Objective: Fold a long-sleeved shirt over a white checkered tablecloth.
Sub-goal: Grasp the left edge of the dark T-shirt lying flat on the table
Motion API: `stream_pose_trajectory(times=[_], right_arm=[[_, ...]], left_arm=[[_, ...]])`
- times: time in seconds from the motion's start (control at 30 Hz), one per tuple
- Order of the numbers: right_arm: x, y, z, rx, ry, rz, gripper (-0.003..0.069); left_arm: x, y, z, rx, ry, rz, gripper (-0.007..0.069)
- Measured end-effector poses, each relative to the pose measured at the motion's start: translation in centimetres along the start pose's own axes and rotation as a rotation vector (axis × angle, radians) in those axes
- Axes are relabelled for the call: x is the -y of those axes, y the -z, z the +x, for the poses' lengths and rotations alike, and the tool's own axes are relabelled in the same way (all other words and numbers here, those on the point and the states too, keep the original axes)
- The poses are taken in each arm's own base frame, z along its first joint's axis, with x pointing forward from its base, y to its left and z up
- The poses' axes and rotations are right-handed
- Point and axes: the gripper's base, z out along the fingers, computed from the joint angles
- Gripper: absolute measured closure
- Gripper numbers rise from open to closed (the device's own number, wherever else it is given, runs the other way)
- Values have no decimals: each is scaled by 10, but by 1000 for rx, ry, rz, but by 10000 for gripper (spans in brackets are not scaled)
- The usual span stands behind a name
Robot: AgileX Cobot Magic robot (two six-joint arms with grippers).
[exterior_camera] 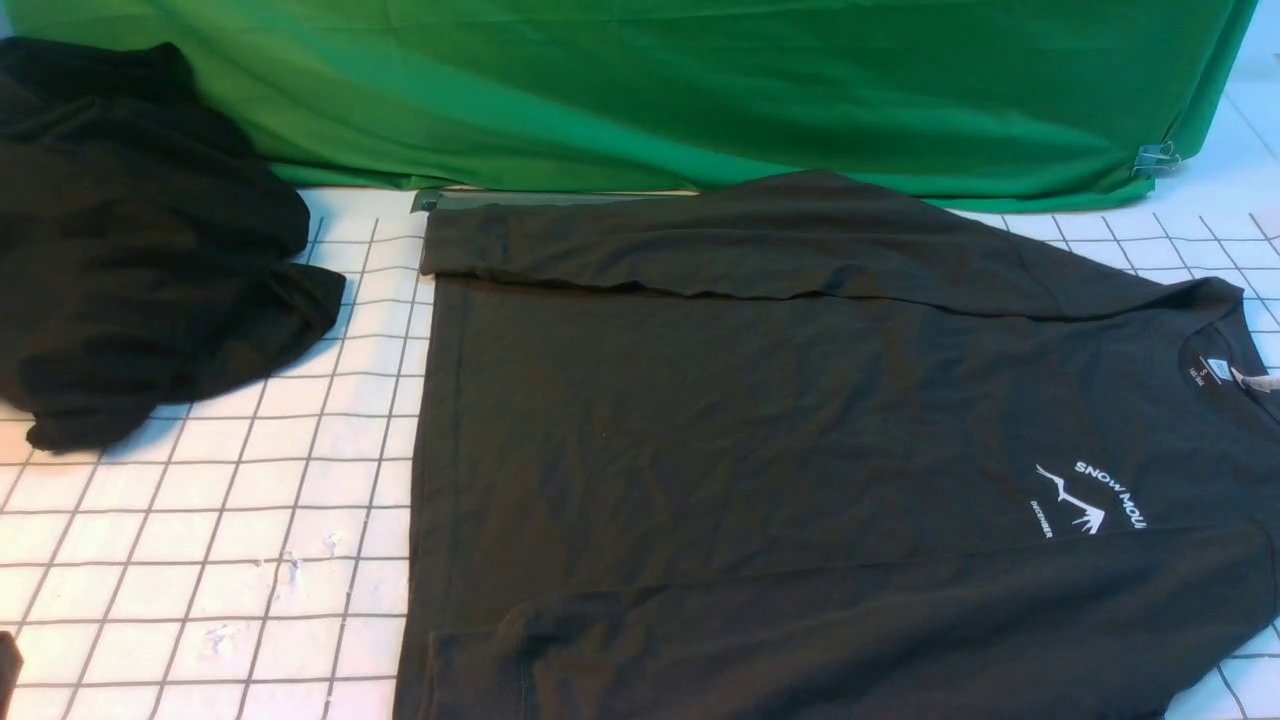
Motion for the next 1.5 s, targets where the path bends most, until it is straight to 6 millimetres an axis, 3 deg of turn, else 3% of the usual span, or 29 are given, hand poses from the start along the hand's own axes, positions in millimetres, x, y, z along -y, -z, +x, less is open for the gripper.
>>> stream_pose_trajectory(times=[1.33,1.4,1.5], right_arm=[[0,0,0,5,-2,-1,419],[0,0,-1,9,-24,-3,419],[-2,0,-4,44,-300,-34,419]], left_arm=[[0,0,0,4,4,1,603],[1,0,-2,24,106,17,603],[6,0,-7,57,600,87,603]])
